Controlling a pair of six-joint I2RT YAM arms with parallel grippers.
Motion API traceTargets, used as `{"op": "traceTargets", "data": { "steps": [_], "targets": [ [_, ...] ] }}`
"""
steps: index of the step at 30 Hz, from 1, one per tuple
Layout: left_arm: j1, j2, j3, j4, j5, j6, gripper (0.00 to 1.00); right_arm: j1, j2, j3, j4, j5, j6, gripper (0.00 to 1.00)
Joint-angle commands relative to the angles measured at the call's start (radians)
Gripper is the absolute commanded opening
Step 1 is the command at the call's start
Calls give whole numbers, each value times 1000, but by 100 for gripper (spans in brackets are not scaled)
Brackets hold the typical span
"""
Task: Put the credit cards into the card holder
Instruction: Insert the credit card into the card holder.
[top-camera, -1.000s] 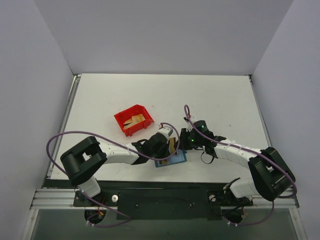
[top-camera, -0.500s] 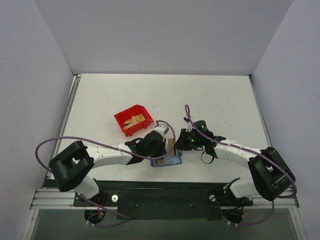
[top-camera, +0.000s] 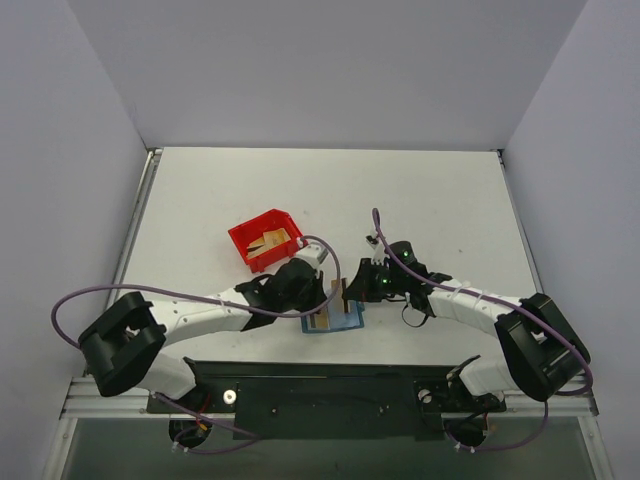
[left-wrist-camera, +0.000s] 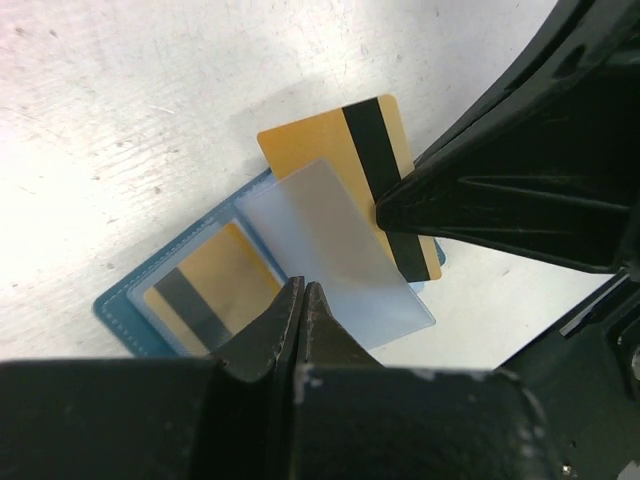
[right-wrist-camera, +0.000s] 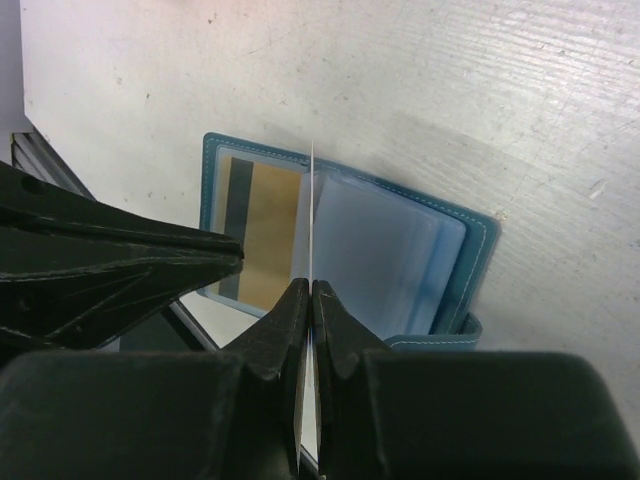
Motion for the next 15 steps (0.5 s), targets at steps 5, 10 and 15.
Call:
{"op": "traceTargets", "data": {
  "steps": [5, 10, 15],
  "targets": [
    [52, -224, -29, -43, -63, -15, 0, 20, -21, 19, 49, -75, 66, 0],
    [98, -281, -57, -87, -57, -12, 0, 98, 26, 69, 20, -33, 72, 0],
    [113, -272, -78, -89, -43, -12, 0, 158, 121, 124, -3, 10, 90, 0]
  ]
}}
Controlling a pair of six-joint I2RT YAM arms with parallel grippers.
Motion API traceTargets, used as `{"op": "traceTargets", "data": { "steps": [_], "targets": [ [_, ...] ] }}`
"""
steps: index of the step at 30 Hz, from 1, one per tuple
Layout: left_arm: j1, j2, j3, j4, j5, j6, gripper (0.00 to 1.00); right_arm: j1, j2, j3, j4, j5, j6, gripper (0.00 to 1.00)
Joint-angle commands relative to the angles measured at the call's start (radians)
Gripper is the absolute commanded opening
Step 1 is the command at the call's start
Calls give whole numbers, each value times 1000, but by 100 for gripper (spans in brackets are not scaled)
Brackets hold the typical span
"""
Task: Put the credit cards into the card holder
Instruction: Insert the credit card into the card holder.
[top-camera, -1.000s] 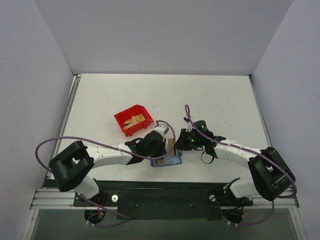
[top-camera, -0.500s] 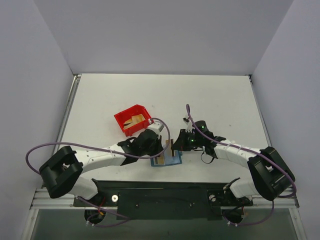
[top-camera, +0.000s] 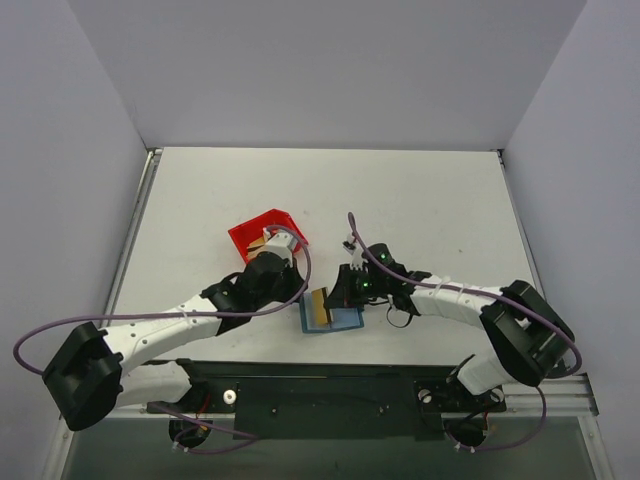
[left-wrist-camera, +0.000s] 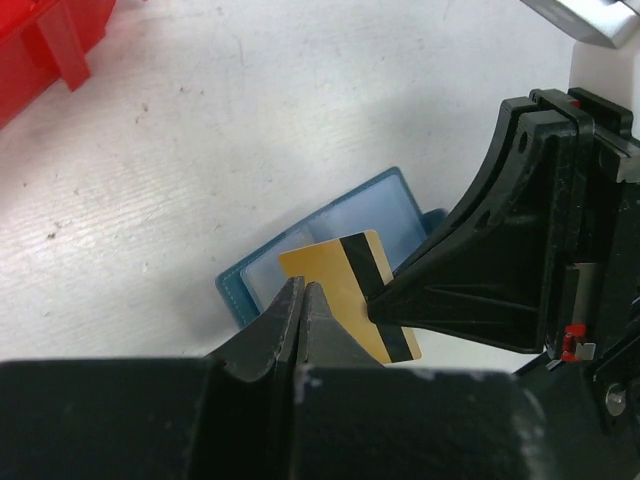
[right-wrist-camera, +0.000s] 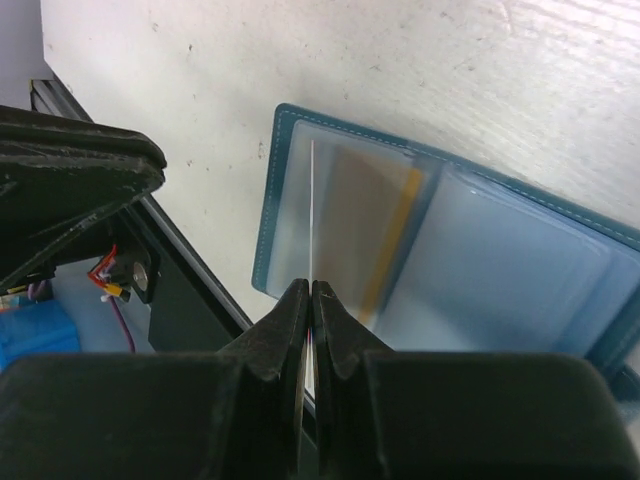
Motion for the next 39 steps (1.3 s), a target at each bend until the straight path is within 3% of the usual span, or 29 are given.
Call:
{"op": "traceTargets", "data": {
  "steps": [1, 9, 21, 31, 39],
  "targets": [
    [10, 0, -17, -14, 9, -6, 0, 50, 67, 71, -10, 33, 23, 0],
    [10, 81, -62, 84, 60, -11, 0, 49, 109, 105, -80, 95, 39, 0],
    [2, 305, -96, 235, 118, -26, 0, 3, 120, 120, -111, 33, 43, 0],
    [1, 331, -122, 249, 124, -36, 0, -75, 91, 149, -286, -22, -36, 0],
    [-1, 322, -134, 238, 119, -43, 0, -91, 106, 133, -313, -74, -35, 0]
  ]
}}
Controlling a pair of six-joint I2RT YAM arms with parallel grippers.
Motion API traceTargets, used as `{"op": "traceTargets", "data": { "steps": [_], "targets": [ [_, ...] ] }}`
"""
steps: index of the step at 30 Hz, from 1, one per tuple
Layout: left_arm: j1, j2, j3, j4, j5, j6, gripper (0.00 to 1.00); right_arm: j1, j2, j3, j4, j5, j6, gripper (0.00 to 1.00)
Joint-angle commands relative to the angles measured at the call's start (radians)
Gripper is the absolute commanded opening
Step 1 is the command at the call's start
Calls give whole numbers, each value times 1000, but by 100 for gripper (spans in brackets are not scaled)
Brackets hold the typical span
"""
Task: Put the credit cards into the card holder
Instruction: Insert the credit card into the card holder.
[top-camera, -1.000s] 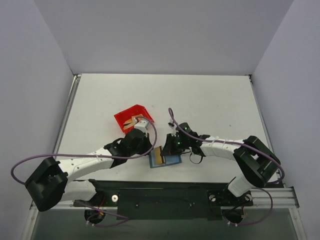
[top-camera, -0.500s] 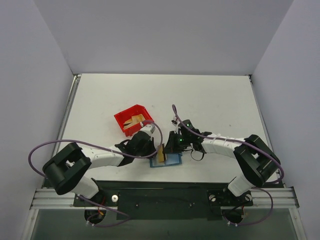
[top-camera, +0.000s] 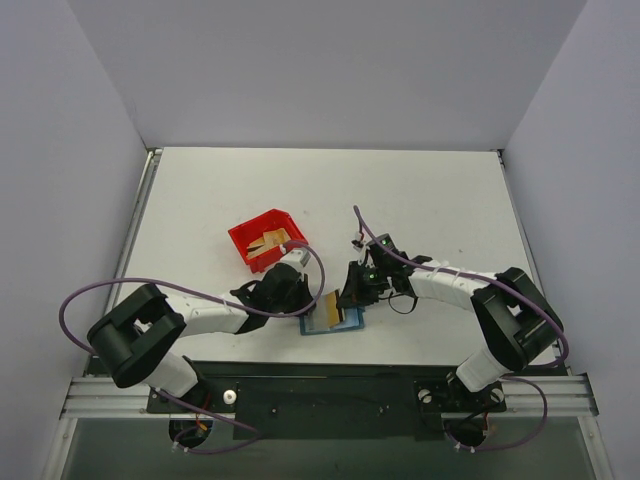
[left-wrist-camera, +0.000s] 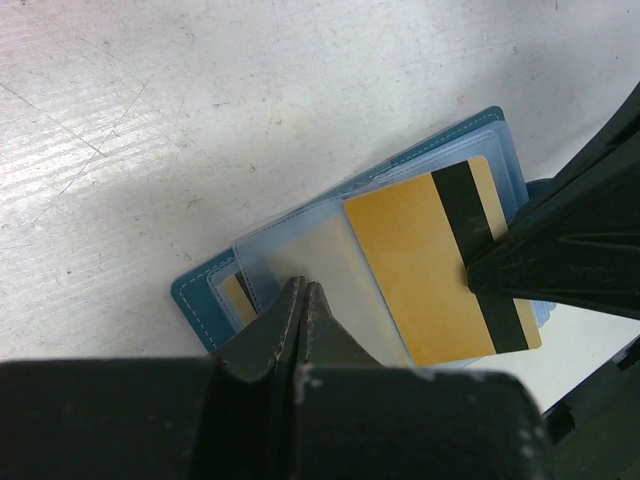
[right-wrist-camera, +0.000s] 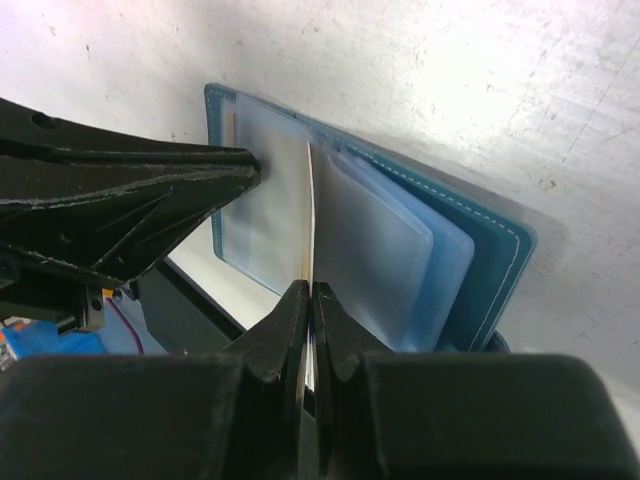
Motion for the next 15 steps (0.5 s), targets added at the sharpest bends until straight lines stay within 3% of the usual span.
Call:
{"op": "traceTargets", "data": {
  "steps": [1, 15],
  "targets": [
    [-6, 7, -28, -45, 8, -3, 0, -4, -7, 8, -51, -48, -15, 0],
    [-6, -66, -53, -92, -20, -9, 0, -12, 14, -32, -17, 0, 51, 0]
  ]
}}
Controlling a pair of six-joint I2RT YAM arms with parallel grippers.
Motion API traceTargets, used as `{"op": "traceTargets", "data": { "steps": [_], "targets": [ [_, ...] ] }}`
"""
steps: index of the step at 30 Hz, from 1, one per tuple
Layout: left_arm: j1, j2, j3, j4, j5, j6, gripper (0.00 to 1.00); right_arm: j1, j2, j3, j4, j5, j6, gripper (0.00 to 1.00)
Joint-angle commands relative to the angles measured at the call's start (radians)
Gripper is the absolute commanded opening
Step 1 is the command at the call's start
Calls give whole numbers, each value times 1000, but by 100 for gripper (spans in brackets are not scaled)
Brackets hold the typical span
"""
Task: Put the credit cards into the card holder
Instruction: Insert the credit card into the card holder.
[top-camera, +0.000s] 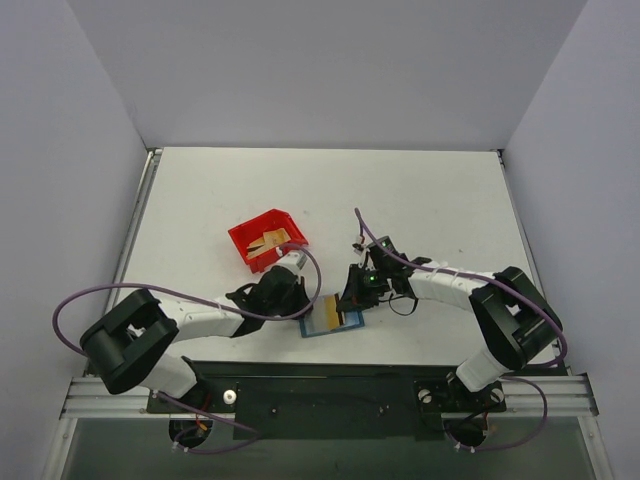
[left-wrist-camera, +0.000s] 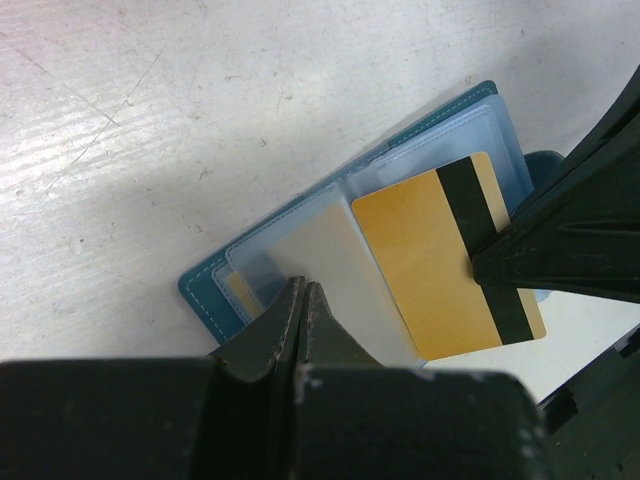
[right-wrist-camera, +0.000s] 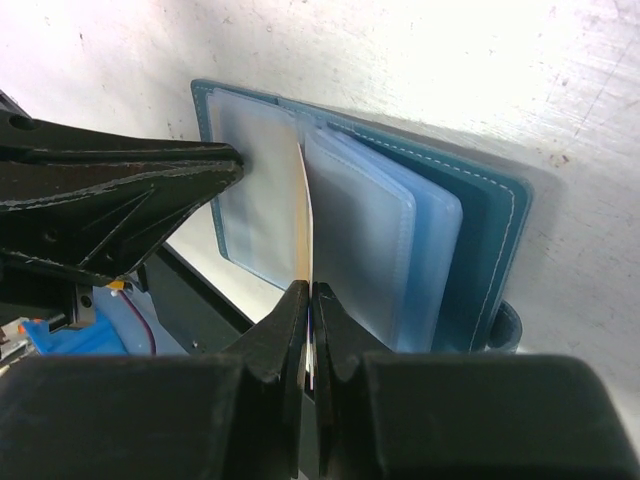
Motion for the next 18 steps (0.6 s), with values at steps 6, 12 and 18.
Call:
{"op": "traceTargets", "data": {
  "steps": [6, 12, 18],
  "targets": [
    [-6, -31, -40, -76, -19, -7, 0, -9, 13, -20, 4, 20, 18, 0],
    [-6, -44, -45, -80, -21, -13, 0, -10, 43, -36, 75, -50, 19, 0],
    [-6, -81, -43, -109, -36, -11, 0, -9, 94, -39, 122, -77, 28, 0]
  ]
}}
